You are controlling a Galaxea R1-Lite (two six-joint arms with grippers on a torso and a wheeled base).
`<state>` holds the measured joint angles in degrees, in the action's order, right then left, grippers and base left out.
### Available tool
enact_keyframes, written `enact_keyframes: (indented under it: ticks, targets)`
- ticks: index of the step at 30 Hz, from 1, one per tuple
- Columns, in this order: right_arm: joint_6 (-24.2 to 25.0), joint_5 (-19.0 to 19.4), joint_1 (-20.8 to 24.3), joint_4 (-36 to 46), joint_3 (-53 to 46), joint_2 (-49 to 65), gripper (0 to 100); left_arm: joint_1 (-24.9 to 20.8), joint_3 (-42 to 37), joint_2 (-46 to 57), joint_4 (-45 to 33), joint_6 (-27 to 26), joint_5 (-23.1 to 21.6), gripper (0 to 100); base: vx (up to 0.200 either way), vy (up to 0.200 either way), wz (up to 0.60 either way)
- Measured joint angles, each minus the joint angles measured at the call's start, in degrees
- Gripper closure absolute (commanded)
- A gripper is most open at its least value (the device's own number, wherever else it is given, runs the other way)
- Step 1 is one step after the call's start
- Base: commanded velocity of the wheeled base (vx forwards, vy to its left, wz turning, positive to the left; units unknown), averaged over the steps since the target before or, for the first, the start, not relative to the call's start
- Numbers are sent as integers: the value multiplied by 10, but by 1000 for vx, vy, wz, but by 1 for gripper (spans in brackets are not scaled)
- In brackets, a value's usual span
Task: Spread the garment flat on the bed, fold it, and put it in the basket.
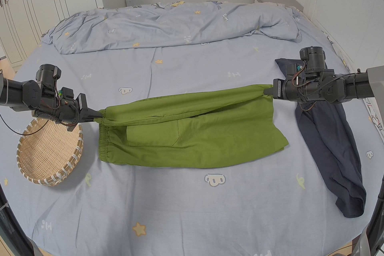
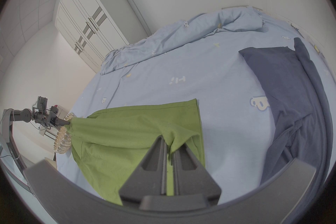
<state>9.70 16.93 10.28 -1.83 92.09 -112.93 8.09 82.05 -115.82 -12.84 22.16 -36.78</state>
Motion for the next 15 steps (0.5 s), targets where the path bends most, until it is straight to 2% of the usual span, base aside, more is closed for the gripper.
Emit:
enact_keyframes:
  ticks: [6,7,8,15]
  targets:
    - [-1,0,0,0,5,-10,100,-3,12,-12,0,1,1,100,0,0,0]
    - [-2,0,0,0,5,-11,0,-3,13,-14,-1,2,2,100,0,0,0]
    - [-2,0,0,0,5,-13,0,-4,14,-16,-2,1,2,0,0,0,0]
    - [-1,-1,4,0,8,-20,0,-17,18,-23,-1,1,3,0,0,0,0]
